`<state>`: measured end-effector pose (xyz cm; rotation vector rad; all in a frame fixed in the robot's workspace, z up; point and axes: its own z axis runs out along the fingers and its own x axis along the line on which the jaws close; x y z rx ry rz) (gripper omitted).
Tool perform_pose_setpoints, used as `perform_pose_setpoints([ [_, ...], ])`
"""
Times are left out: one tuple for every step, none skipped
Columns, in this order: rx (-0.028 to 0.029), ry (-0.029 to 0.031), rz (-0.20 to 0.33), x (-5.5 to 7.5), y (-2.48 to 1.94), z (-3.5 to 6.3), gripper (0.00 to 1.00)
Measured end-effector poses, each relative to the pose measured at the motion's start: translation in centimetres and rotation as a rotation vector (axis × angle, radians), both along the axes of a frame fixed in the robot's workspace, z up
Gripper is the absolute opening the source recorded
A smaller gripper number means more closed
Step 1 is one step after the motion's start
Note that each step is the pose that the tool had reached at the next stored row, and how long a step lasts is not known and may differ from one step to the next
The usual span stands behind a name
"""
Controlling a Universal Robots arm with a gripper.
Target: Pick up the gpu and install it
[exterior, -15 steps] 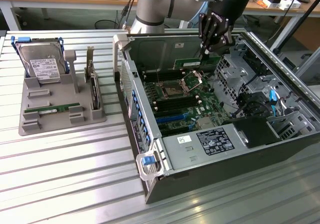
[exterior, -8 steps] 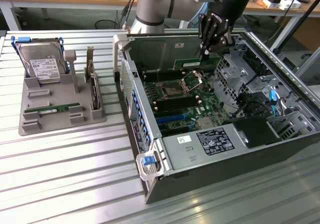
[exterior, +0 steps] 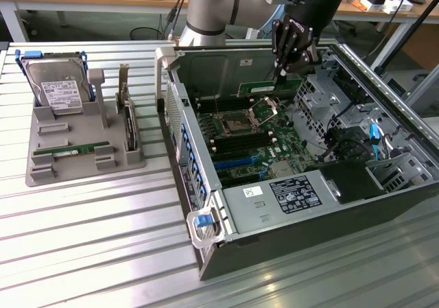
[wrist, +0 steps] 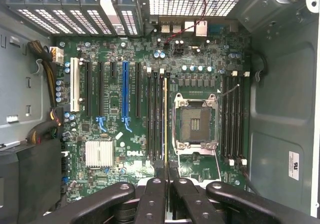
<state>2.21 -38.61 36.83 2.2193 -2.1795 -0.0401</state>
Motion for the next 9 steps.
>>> perform_pose_setpoints([
  [0.0000, 0.0000, 0.000, 0.00, 0.00, -0.04, 0.12],
  [0.0000, 0.0000, 0.000, 0.00, 0.00, -0.06, 0.12],
  [0.0000, 0.0000, 0.000, 0.00, 0.00, -0.08, 0.12],
  [0.0000, 0.0000, 0.000, 0.00, 0.00, -0.10, 0.12],
  [0.0000, 0.0000, 0.000, 0.00, 0.00, -0.12, 0.12],
  [0.0001, 0.0000, 0.000, 0.00, 0.00, -0.16, 0.12],
  [0.0000, 0.0000, 0.000, 0.00, 0.00, -0.18, 0.12],
  [0.0000, 0.0000, 0.000, 0.00, 0.00, -0.21, 0.12],
  [0.0000, 0.0000, 0.000, 0.00, 0.00, -0.24, 0.12],
])
